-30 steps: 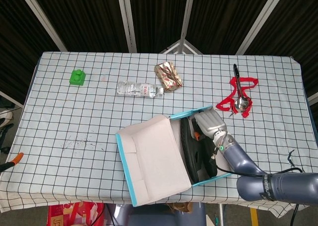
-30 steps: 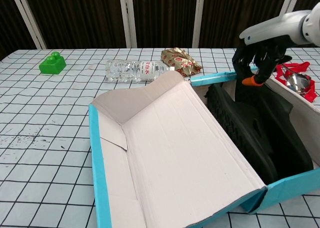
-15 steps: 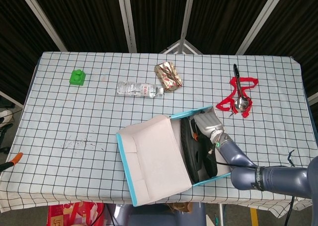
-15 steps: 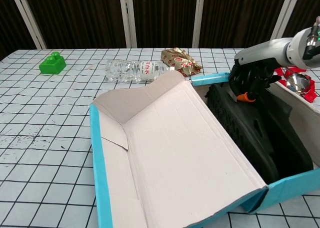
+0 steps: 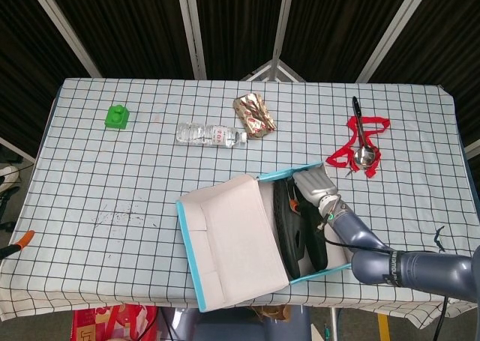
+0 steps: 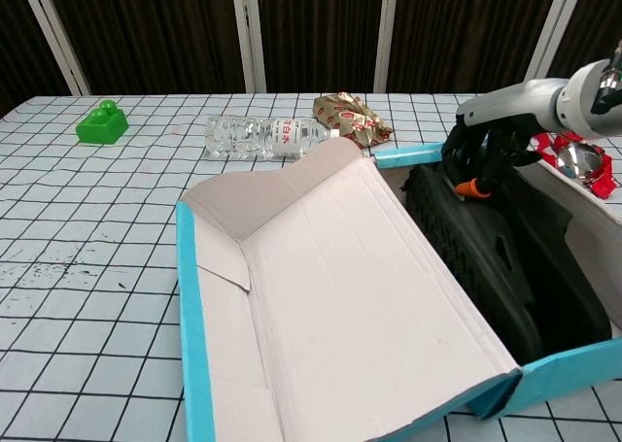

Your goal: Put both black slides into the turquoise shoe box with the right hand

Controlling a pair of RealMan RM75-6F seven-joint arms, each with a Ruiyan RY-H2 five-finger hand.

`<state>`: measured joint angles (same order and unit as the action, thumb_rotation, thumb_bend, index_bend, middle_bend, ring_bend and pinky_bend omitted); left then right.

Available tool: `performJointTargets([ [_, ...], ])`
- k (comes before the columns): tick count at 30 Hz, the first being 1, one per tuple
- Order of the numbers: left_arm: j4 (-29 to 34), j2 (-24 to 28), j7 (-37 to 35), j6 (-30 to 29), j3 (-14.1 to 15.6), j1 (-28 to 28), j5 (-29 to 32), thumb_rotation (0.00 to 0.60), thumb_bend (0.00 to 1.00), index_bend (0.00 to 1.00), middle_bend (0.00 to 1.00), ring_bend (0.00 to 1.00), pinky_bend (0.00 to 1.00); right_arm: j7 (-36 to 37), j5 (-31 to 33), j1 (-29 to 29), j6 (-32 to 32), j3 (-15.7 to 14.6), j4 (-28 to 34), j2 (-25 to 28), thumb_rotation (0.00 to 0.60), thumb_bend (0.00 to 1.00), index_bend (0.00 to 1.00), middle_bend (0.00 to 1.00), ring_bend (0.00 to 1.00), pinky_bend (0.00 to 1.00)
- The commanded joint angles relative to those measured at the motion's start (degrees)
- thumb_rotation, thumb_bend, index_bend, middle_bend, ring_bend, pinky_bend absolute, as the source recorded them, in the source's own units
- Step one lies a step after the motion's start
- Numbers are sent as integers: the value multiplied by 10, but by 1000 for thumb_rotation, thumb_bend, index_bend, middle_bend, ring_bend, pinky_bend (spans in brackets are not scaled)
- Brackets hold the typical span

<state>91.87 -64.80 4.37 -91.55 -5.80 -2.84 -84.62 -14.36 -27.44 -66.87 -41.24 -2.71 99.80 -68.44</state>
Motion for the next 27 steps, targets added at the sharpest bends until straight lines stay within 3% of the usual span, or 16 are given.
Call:
performJointTargets([
  [1,1,1,0,0,1,0,-1,600,237,194,32,0,95,16,-16,8,-3,19,23,17,600,499,673,610,746,880],
  [7,5,5,-3,-4,1,3,-2,600,238,194,25,0,95,25,-26,21,7,22,7,0,600,499,673,610,745,880],
  [19,4,4,1,-6,1,3,-4,600,238,194,20,0,95,53,-27,40,59,24,-95,-61,600,498,673,610,745,880],
  [27,4,5,-4,-6,1,4,-5,600,237,194,16,0,95,68,-41,51,85,25,-106,-63,600,499,673,610,746,880],
])
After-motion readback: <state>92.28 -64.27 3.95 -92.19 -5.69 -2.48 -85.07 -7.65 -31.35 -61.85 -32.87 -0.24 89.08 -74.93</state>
